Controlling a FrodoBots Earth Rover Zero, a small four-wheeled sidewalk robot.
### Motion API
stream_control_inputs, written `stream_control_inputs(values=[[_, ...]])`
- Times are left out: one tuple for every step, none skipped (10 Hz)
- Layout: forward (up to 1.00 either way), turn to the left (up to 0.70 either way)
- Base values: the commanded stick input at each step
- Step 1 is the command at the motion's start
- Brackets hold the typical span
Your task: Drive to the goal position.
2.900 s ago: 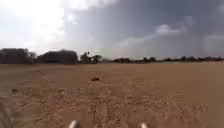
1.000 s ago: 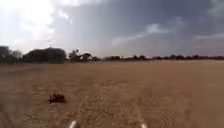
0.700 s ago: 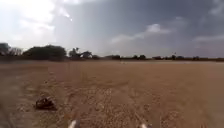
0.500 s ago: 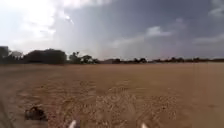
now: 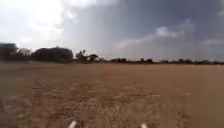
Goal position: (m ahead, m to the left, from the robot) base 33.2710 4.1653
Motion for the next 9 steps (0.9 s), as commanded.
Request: stream_control_inputs(values=[[1.00,0.00],[1.00,0.00],[1.00,0.00],[1.00,0.00],[1.00,0.00],[1.00,0.00],[1.00,0.00],[1.00,0.00],[1.00,0.00]])
